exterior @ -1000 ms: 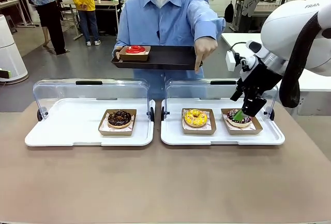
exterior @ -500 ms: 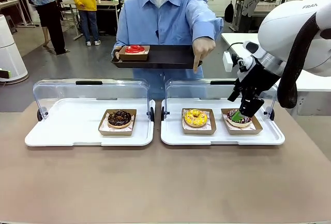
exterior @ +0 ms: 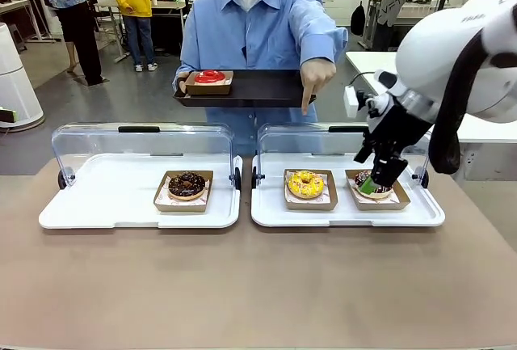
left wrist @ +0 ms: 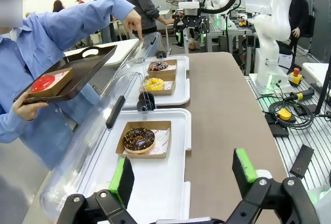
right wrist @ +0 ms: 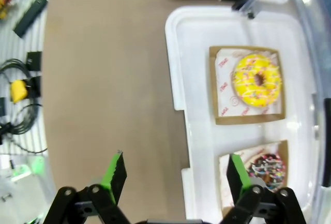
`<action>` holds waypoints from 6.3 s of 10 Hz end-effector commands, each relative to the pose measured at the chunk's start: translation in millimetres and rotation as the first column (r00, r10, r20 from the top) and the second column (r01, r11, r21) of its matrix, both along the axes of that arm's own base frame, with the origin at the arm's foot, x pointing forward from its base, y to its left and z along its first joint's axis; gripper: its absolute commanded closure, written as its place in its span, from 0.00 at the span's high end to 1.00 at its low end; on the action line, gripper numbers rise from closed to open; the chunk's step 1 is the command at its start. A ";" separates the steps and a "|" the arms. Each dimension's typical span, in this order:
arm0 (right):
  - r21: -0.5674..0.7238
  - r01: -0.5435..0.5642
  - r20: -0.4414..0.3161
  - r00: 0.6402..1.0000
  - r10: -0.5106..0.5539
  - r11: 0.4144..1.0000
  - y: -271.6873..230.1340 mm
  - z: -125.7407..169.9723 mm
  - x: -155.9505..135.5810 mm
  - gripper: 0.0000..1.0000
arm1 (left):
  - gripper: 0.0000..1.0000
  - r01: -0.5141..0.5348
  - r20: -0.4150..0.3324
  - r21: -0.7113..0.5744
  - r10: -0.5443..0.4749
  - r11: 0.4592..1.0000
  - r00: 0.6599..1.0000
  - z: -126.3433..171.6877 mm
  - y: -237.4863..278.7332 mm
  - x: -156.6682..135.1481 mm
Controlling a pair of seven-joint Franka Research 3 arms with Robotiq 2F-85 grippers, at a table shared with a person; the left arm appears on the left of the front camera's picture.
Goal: Provide the desired donut to the person.
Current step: Pick up and lift the Paper togo box containing the Donut pointed at by the person.
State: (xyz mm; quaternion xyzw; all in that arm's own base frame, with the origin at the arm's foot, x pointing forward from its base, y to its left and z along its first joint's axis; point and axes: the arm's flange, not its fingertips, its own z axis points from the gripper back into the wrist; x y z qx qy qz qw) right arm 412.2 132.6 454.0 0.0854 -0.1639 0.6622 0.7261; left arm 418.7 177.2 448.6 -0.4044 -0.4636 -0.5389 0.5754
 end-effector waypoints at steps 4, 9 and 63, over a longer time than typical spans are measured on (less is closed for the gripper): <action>-0.139 0.032 -0.022 0.999 -0.036 0.990 61.3 -32.1 33.8 1.00 | 1.00 0.001 0.005 -0.006 -0.001 1.000 1.000 1.4 1.1 -1.0; -0.148 0.029 -0.043 0.998 -0.035 0.989 67.5 -43.7 45.4 1.00 | 1.00 0.001 0.005 -0.006 -0.001 1.000 1.000 1.4 1.1 -1.0; -0.284 -0.114 -0.040 0.993 0.108 0.952 104.3 -32.6 6.3 0.00 | 1.00 0.001 0.005 -0.006 -0.001 1.000 1.000 1.4 1.1 -1.0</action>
